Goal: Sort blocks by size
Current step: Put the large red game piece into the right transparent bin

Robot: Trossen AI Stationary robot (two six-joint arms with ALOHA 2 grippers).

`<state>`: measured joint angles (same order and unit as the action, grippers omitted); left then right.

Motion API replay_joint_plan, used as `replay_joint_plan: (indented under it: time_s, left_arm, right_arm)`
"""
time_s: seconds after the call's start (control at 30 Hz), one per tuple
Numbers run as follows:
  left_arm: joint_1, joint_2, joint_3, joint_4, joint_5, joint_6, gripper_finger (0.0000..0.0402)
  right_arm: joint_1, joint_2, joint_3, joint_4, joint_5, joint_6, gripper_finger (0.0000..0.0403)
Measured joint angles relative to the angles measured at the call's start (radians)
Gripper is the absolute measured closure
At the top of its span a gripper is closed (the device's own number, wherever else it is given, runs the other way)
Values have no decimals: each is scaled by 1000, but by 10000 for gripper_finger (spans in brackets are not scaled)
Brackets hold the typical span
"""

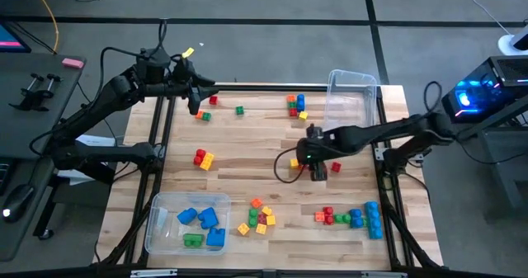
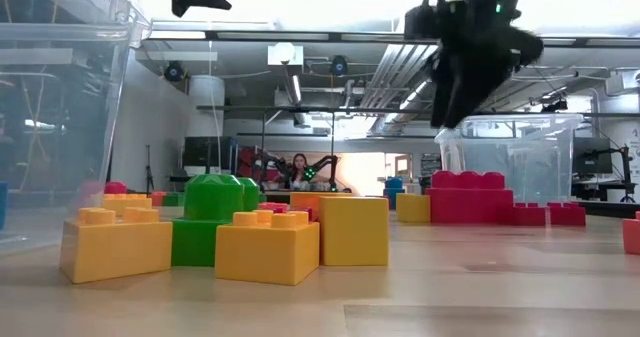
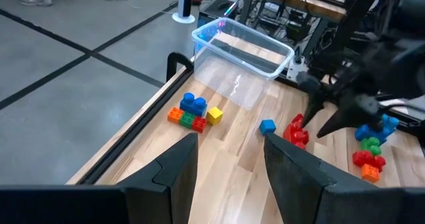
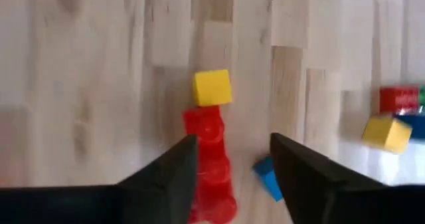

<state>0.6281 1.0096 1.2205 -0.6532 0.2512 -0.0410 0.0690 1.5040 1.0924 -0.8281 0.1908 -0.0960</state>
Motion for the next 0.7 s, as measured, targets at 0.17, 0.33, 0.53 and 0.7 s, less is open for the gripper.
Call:
replay_joint_plan:
  time_s: [0.17, 0.33, 0.53, 0.7]
  left_arm:
    - [0, 0, 0, -22, 6, -12, 241]
    - [-10, 0, 0, -45, 60, -37, 241]
    - [-68, -7, 0, -47, 80, -38, 241]
    - [-111, -9, 0, -47, 80, -61, 241]
  right_arm:
    - [-40, 92, -1, 0, -118, -88, 171]
    - [-69, 138, -1, 35, -161, -96, 170]
    - [-77, 190, -1, 36, -167, -95, 169]
    - [-75, 240, -1, 43, -169, -103, 170]
